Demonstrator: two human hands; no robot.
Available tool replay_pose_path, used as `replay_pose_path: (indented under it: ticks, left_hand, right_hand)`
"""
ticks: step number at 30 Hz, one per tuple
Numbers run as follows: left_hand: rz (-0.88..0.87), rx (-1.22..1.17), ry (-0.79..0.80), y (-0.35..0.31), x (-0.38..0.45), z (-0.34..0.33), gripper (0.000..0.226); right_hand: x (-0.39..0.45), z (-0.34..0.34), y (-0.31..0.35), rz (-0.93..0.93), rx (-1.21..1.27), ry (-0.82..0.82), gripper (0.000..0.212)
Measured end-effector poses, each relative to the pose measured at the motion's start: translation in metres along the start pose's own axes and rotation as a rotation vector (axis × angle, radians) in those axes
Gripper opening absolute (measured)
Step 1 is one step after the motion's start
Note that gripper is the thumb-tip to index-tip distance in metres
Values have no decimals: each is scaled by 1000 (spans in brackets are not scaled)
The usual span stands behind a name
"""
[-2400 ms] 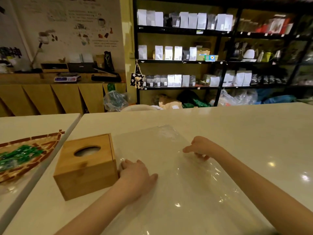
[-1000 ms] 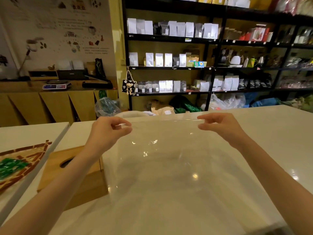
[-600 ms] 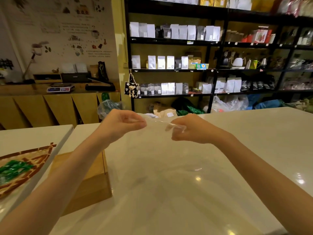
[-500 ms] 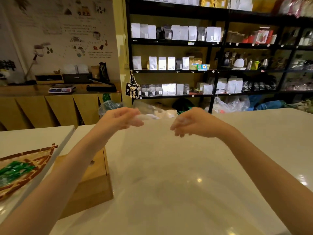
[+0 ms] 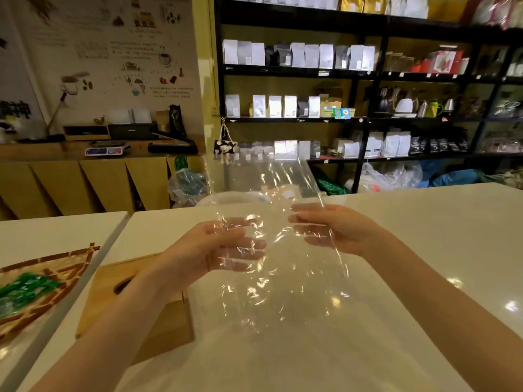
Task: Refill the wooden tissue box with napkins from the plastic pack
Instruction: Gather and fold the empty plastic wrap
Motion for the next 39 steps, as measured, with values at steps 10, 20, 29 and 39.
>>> replay_pose_path:
  ticks: [10, 20, 29, 39]
  left_hand:
    - [40, 51, -179, 3, -3, 23, 28]
    - [34, -211, -149, 2, -3, 32, 31]
    - [9, -128, -162, -5, -7, 38, 53]
    - [-137, 493, -258, -6, -6, 20, 34]
  right_hand:
    - [6, 2, -21, -33, -53, 161, 31]
    - [20, 2, -35, 111, 177, 156, 29]
    - [29, 6, -40, 63, 317, 250, 29]
    - [29, 8, -24, 159, -608, 187, 46]
Point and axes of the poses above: each hand's wrist, its own x-axis towards the middle knuckle, its own z-axis out of the back of the hand, y = z × x, the point moved 1 cm from there along x, towards the middle knuckle, and after that the axes turned 6 degrees about -y, right-handed, at the moved point
